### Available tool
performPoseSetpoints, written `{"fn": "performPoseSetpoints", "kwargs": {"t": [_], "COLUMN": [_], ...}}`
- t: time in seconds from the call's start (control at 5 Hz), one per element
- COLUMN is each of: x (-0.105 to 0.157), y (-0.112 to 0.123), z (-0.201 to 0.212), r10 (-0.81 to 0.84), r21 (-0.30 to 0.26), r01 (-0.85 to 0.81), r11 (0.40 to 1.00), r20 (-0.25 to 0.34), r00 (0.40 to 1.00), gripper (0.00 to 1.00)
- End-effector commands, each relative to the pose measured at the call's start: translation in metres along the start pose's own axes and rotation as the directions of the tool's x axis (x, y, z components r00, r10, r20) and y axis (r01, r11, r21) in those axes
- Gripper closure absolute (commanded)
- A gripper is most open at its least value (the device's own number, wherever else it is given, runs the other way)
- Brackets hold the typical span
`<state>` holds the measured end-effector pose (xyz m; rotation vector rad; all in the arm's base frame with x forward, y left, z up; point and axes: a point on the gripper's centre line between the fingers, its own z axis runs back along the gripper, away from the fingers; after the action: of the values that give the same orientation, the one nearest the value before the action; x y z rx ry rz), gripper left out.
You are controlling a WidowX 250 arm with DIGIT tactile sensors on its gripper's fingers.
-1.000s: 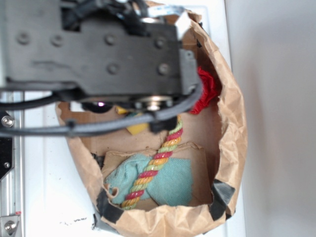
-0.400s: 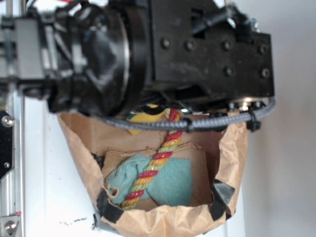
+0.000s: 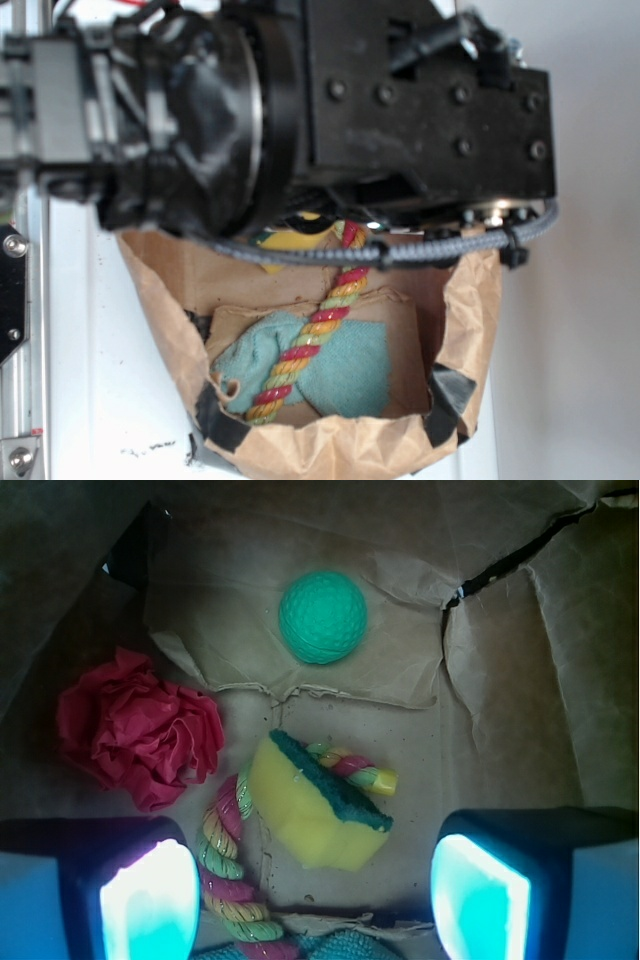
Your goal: Grab the green ball.
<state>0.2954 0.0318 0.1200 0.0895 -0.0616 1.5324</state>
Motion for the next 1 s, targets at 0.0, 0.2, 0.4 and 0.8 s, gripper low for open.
{"fn": "performPoseSetpoints", "kwargs": {"t": [0.0, 0.2, 0.4, 0.8], "x": [0.013, 0.024, 0.034, 0.053], "y": [0.008, 0.028, 0.047, 0.032], "z": [0.009, 0.013, 0.014, -0.012], "r10": [0.060, 0.036, -0.015, 0.014], "r21": [-0.077, -0.087, -0.109, -0.142], "r01": [-0.065, -0.048, 0.000, -0.030], "r11": [0.995, 0.995, 0.994, 0.989], "r20": [-0.059, -0.129, -0.136, -0.110], "r00": [0.996, 0.991, 0.991, 0.994], "gripper": [0.00, 0.00, 0.00, 0.00]}}
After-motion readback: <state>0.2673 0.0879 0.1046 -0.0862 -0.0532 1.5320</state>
